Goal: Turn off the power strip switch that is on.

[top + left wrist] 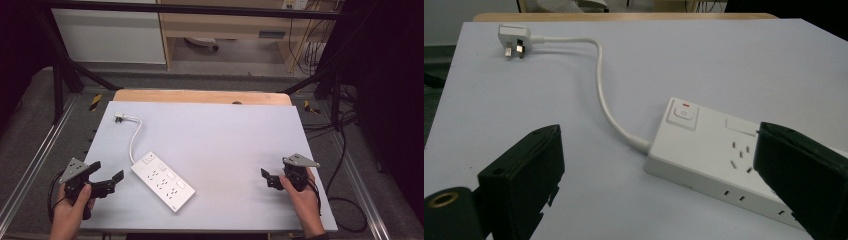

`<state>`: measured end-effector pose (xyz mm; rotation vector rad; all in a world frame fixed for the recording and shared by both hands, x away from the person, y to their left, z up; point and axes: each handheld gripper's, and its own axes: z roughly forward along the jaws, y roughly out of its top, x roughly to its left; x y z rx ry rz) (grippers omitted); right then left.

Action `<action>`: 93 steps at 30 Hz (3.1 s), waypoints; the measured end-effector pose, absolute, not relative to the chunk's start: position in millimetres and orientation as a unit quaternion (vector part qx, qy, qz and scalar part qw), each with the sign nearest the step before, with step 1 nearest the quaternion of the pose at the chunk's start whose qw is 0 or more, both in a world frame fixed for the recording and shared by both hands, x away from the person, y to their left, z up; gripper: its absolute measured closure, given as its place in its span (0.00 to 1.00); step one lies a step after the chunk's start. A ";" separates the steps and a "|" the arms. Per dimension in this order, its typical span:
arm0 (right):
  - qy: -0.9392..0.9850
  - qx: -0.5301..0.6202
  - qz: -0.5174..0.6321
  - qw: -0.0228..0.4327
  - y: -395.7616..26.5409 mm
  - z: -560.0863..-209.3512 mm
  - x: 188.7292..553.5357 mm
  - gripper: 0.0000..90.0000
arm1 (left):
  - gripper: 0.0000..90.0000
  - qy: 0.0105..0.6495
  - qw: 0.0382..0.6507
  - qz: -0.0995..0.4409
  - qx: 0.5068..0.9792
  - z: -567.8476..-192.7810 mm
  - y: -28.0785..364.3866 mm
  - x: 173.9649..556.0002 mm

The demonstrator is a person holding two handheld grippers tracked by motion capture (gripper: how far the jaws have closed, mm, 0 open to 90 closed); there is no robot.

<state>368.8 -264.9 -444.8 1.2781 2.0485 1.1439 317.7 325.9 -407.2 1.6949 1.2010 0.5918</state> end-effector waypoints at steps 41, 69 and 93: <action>0.756 0.441 0.418 0.242 -260.2 -443.7 369.9 0.04 | 0.07 0.464 0.523 0.253 0.669 -398.0 327.5 312.2; 0.756 0.445 0.415 0.242 -260.8 -443.2 369.7 0.04 | 0.08 0.434 0.543 0.237 0.678 -363.8 311.6 320.3; 0.753 0.446 0.417 0.245 -262.3 -441.9 368.9 0.04 | 0.57 0.413 0.537 0.204 0.707 -343.6 285.0 342.8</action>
